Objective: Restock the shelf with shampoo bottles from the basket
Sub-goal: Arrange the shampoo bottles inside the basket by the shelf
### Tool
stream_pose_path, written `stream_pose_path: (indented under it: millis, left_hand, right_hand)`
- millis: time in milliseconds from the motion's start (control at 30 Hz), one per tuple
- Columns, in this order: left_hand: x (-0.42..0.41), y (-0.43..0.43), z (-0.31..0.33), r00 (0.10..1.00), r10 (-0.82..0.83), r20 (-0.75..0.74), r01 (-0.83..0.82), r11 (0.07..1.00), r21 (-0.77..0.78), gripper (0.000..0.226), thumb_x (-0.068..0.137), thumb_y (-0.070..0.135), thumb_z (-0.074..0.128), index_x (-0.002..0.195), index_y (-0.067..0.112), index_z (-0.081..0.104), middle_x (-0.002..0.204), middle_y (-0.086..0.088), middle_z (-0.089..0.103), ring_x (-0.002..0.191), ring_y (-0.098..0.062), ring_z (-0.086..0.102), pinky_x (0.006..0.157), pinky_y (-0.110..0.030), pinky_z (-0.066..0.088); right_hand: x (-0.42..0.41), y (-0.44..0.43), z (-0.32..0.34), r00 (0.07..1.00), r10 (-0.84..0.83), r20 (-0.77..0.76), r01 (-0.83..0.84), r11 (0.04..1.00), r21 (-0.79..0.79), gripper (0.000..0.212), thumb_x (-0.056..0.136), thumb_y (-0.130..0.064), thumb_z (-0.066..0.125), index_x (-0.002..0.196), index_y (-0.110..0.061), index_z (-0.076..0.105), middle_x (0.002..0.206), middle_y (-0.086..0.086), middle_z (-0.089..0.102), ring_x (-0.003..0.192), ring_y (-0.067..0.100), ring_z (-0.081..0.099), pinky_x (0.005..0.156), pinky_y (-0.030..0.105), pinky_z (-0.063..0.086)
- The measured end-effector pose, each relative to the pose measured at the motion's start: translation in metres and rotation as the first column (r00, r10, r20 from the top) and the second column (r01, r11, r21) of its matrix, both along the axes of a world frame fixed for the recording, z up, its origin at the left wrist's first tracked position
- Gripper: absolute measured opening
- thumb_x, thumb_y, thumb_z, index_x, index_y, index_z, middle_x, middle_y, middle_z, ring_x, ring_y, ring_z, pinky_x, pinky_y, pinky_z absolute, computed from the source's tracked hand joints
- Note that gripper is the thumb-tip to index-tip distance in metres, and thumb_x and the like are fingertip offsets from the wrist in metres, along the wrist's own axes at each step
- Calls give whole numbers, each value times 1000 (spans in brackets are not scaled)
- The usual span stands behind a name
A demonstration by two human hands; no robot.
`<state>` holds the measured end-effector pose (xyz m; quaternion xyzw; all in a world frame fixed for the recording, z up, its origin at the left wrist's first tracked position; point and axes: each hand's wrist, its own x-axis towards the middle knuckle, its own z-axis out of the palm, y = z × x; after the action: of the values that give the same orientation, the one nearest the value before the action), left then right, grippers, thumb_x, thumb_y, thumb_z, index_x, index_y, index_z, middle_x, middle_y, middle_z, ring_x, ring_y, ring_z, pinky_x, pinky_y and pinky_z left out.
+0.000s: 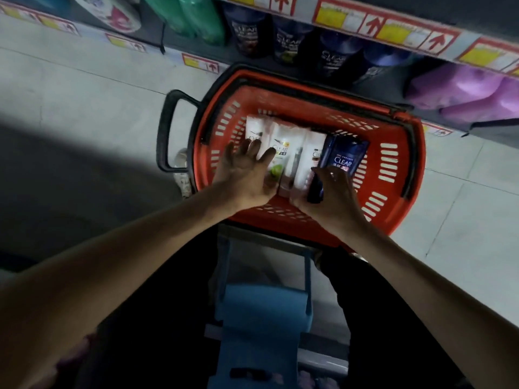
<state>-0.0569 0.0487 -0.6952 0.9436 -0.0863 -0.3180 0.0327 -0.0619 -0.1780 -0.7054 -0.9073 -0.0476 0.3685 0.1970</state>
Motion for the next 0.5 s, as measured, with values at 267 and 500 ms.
stream_pose_path:
  millis: [267,500]
  left_hand:
    - [2,-39,-78,996,-1,86,7,997,-75,90,85,74,36,158,24,16,160,-15,23,148,-41,23,115,-65,25]
    - [10,-36,-114,969,-114,219,142,983,-115,90,88,71,38,159,21,17,159,-16,29,147,-36,28,115,-57,31]
  right_hand:
    - [9,-28,-48,928,231,292,-232,972,-32,96,78,-66,59,156,-15,37,154,15,35,145,36,32,118,58,31]
    - [48,-37,-88,823,419,384,-385,908,-166,93,83,-49,71,158,-11,33,160,22,29,149,40,28,121,58,26]
